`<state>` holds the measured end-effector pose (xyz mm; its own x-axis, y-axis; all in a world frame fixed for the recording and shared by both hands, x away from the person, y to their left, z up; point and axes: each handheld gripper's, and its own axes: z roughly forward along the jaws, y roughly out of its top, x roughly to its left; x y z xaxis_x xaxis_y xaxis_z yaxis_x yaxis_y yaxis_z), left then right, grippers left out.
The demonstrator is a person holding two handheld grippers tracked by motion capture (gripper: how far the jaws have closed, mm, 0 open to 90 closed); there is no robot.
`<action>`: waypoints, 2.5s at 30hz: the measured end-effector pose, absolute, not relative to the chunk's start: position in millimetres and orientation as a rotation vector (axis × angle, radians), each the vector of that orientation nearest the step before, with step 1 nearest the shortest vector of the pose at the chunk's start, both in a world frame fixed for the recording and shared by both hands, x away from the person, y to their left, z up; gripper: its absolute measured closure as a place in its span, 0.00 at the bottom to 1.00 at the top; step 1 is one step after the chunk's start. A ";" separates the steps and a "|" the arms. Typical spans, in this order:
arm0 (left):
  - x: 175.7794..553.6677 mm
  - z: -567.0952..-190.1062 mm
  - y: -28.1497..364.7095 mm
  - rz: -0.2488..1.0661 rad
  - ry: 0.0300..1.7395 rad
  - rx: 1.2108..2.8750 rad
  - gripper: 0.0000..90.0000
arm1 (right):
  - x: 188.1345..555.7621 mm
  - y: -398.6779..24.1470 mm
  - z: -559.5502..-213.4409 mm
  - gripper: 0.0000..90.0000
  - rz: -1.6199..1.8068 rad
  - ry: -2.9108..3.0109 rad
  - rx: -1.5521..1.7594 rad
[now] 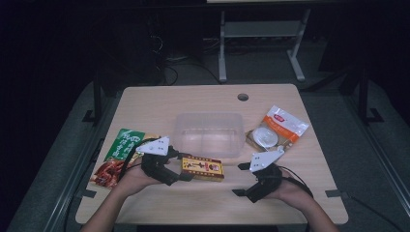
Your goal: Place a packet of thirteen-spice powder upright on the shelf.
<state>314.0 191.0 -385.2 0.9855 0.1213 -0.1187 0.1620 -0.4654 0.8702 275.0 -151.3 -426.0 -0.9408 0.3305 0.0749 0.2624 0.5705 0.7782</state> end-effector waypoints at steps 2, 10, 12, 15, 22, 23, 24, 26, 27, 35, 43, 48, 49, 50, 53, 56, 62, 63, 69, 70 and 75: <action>321.0 -378.7 187.9 -0.050 0.192 2.063 0.35 | 268.3 -158.1 -431.2 0.16 1.284 2.704 0.560; 345.3 -357.0 174.8 -0.039 0.161 2.101 0.35 | 255.1 -173.5 -444.5 0.16 1.202 2.664 0.662; 351.0 -352.1 171.1 -0.033 0.147 2.109 0.35 | 253.1 -176.2 -446.4 0.16 1.205 2.655 0.679; 356.9 -347.6 167.4 -0.027 0.138 2.116 0.35 | 250.0 -177.8 -447.7 0.16 1.204 2.646 0.705; 382.3 -332.4 154.6 0.000 0.112 2.172 0.35 | 243.6 -175.5 -449.3 0.16 1.246 2.638 0.698; 382.3 -332.4 154.6 0.000 0.112 2.172 0.35 | 243.6 -175.5 -449.3 0.16 1.246 2.638 0.698; 389.8 -330.3 151.6 0.004 0.111 2.186 0.35 | 244.5 -174.6 -450.1 0.16 1.260 2.639 0.694; 396.8 -327.9 149.2 0.007 0.120 2.192 0.35 | 245.0 -174.5 -450.8 0.16 1.260 2.643 0.697; 396.8 -327.9 149.2 0.007 0.120 2.192 0.35 | 245.1 -174.8 -451.0 0.16 1.256 2.641 0.694; 427.2 -318.0 134.8 0.016 0.108 2.230 0.35 | 247.6 -176.7 -451.2 0.16 1.257 2.630 0.710; 446.2 -316.3 123.6 0.015 0.109 2.255 0.35 | 247.5 -176.0 -451.8 0.16 1.246 2.633 0.695; 457.5 -318.6 112.5 0.006 0.099 2.287 0.35 | 247.9 -177.3 -451.6 0.16 1.249 2.631 0.701; 459.0 -319.1 110.4 0.001 0.099 2.293 0.35 | 247.8 -177.5 -451.5 0.16 1.249 2.630 0.703; 459.8 -320.1 108.9 -0.001 0.103 2.293 0.35 | 247.8 -177.8 -451.5 0.16 1.249 2.629 0.703; 463.0 -322.6 105.7 -0.015 0.100 2.301 0.35 | 247.8 -178.1 -451.5 0.16 1.249 2.630 0.701; 467.3 -328.3 98.8 -0.021 0.093 2.336 0.35 | 248.4 -178.6 -452.2 0.16 1.248 2.629 0.690; 471.4 -338.1 89.2 -0.031 0.093 2.365 0.35 | 248.9 -179.1 -452.5 0.16 1.252 2.629 0.688; 471.4 -338.1 89.2 -0.031 0.093 2.365 0.35 | 248.9 -179.1 -452.5 0.16 1.252 2.629 0.688; 470.7 -348.1 78.2 -0.022 0.076 2.420 0.35 | 249.0 -179.7 -452.5 0.16 1.247 2.630 0.686; 470.7 -348.9 76.8 -0.019 0.072 2.421 0.35 | 248.9 -179.6 -452.3 0.16 1.248 2.633 0.687; 470.6 -350.7 72.0 -0.023 0.069 2.423 0.35 | 248.6 -179.1 -452.0 0.16 1.250 2.635 0.682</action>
